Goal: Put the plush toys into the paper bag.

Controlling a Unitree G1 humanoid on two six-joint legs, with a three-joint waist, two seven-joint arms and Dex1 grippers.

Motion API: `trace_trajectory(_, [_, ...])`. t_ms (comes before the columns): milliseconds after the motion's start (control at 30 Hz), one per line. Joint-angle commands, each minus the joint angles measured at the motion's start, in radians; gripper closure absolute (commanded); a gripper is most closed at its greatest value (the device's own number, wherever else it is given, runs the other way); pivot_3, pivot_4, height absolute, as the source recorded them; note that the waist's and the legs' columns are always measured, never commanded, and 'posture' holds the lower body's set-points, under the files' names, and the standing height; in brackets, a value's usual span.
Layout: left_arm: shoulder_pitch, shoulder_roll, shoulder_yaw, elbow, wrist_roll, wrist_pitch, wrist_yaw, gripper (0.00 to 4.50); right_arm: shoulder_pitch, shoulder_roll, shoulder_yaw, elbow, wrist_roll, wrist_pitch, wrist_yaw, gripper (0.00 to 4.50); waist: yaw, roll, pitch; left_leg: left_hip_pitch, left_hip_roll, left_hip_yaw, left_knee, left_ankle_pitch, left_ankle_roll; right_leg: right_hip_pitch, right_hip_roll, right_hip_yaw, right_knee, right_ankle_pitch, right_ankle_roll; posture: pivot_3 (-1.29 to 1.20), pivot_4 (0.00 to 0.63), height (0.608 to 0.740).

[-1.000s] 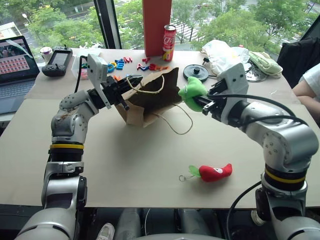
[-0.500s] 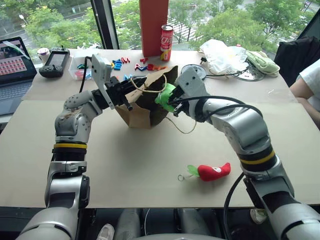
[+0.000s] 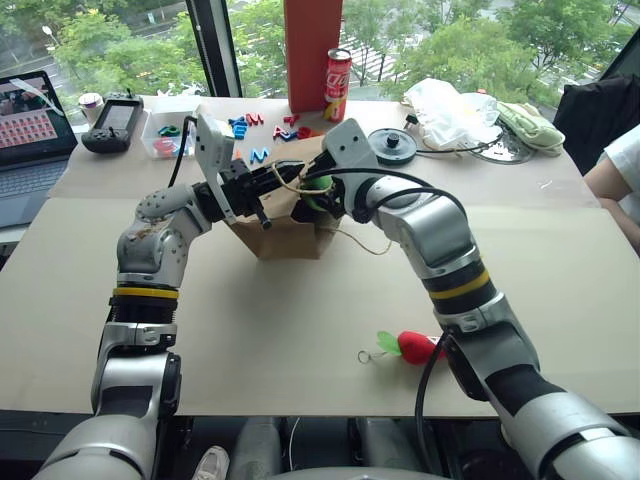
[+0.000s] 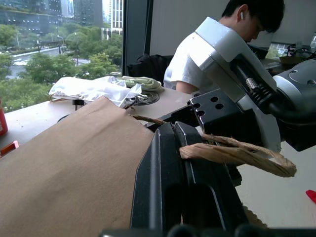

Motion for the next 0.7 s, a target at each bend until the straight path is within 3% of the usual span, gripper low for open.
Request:
trace_trajectory(33, [-0.001, 0.015, 0.013, -0.031, -0.001, -0.008, -0.008, 4.49, 0.017, -0.041, -0.038, -0.096, -0.006, 0.019, 0.021, 0.09, -0.001, 0.000, 0.000, 0.000, 0.000, 0.000, 0.000, 0.000, 0.000, 0.000, 0.000, 0.000, 0.000, 0.000, 0.000, 0.00, 0.150, 0.739])
trace_trajectory(267, [0.003, 0.027, 0.018, -0.023, 0.003, -0.015, -0.009, 4.49, 0.158, -0.190, -0.142, -0.366, 0.100, 0.157, 0.151, 0.09, 0.003, 0.000, 0.000, 0.000, 0.000, 0.000, 0.000, 0.000, 0.000, 0.000, 0.000, 0.000, -0.001, 0.000, 0.000, 0.00, 0.150, 0.739])
trace_trajectory(500, [0.013, 0.038, 0.016, -0.021, 0.006, -0.022, -0.020, 4.49, 0.449, -0.492, -0.272, -0.681, 0.312, 0.267, 0.407, 0.09, 0.007, 0.000, 0.000, 0.000, 0.000, -0.001, -0.001, -0.001, 0.001, 0.001, 0.000, 0.000, -0.005, 0.000, 0.000, 0.00, 0.150, 0.739])
trace_trajectory(700, [0.018, 0.041, 0.009, -0.020, 0.006, -0.021, -0.030, 4.49, 0.758, -0.804, -0.354, -0.841, 0.372, 0.149, 0.632, 0.09, 0.005, 0.000, 0.000, 0.001, -0.001, -0.003, 0.000, -0.001, 0.001, 0.002, 0.000, 0.001, -0.007, 0.000, 0.001, 0.00, 0.150, 0.739])
